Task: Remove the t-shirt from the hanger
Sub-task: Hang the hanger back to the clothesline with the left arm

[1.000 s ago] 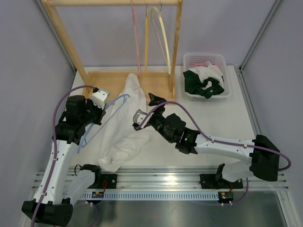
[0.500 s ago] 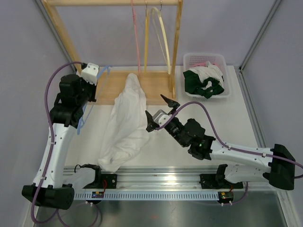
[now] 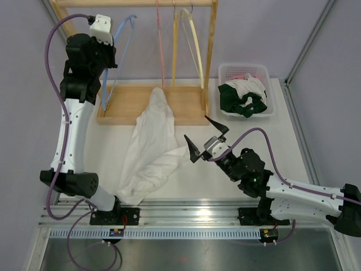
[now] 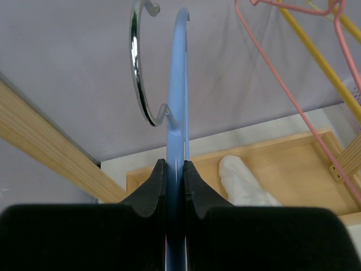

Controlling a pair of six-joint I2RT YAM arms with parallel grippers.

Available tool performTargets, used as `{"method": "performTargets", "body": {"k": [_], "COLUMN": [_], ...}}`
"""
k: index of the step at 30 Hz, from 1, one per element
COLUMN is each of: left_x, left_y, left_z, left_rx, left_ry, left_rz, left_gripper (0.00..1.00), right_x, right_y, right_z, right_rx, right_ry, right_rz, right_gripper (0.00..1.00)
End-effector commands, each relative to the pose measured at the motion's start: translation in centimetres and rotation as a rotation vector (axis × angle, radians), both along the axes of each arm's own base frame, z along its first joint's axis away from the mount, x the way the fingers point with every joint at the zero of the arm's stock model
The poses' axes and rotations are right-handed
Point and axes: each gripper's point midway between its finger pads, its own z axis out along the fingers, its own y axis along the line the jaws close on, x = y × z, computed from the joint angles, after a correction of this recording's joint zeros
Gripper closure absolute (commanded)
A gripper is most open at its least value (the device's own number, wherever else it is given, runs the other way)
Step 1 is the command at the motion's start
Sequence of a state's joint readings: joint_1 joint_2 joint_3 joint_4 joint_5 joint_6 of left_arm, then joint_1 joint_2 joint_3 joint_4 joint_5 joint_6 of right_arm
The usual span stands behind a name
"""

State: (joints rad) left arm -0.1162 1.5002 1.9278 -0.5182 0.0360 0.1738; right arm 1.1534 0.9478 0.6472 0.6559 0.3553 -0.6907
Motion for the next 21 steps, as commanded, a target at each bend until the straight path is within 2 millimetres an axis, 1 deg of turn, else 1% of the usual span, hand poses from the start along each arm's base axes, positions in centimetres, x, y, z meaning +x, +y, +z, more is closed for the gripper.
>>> {"method": "performTargets", "body": {"k": [1, 2, 3, 4, 5, 7, 9, 10, 13, 14, 16, 17, 18, 19, 21], "left_x": [2.0, 3.2, 3.8, 3.8, 4.9, 5.2, 5.5, 5.4, 5.0, 5.0, 4.1, 4.1, 3.4, 3.1, 2.8], "left_y": [-0.8, -1.4, -1.3, -1.3, -1.1, -1.1, -1.2, -1.1, -1.6, -1.9, -2.3, -2.4, -2.5, -2.5, -2.3], "left_z": [4.1, 3.4, 3.5, 5.2, 4.6, 5.8, 6.5, 6.5, 6.8, 6.2, 6.5, 6.1, 6.9, 6.9, 7.8], "left_rx": [-0.054, -0.053, -0.058, -0.066, -0.075, -0.091, -0.118, -0.127, -0.158, -0.162, -0.180, -0.180, -0.208, -0.213, -0.214], "left_ry": [-0.104, -0.084, -0.084, -0.124, -0.114, -0.146, -0.177, -0.177, -0.186, -0.173, -0.180, -0.176, -0.195, -0.193, -0.221], "left_rz": [-0.037, -0.064, -0.065, -0.064, -0.064, -0.074, -0.100, -0.098, -0.125, -0.141, -0.164, -0.170, -0.173, -0.173, -0.167], "left_gripper": [1.00, 1.00, 1.00, 1.00, 1.00, 1.00, 1.00, 1.00, 1.00, 1.00, 1.00, 1.00, 1.00, 1.00, 1.00], "right_x": [-0.8, -0.8, -0.9, -1.0, -1.0, -1.1, -1.2, -1.2, -1.2, -1.2, -1.3, -1.3, -1.3, -1.2, -1.2], "right_y": [-1.1, -1.2, -1.2, -1.4, -1.5, -1.8, -2.0, -2.1, -2.3, -2.3, -2.4, -2.4, -2.4, -2.3, -2.3], "right_z": [1.6, 1.7, 1.6, 1.5, 1.5, 1.5, 1.6, 1.7, 1.5, 1.5, 1.5, 1.5, 1.5, 1.5, 1.4], "right_rx": [0.078, 0.079, 0.077, 0.076, 0.075, 0.078, 0.081, 0.082, 0.079, 0.079, 0.078, 0.076, 0.078, 0.077, 0.074], "right_ry": [-0.018, -0.018, -0.018, -0.019, -0.017, -0.018, -0.022, -0.022, -0.019, -0.017, -0.019, -0.018, -0.019, -0.017, -0.017], "right_rz": [0.023, 0.023, 0.024, 0.025, 0.021, 0.019, 0.018, 0.017, 0.017, 0.016, 0.017, 0.017, 0.017, 0.016, 0.017], "right_gripper": [0.00, 0.00, 0.00, 0.00, 0.01, 0.00, 0.00, 0.00, 0.01, 0.01, 0.01, 0.01, 0.01, 0.01, 0.00]}}
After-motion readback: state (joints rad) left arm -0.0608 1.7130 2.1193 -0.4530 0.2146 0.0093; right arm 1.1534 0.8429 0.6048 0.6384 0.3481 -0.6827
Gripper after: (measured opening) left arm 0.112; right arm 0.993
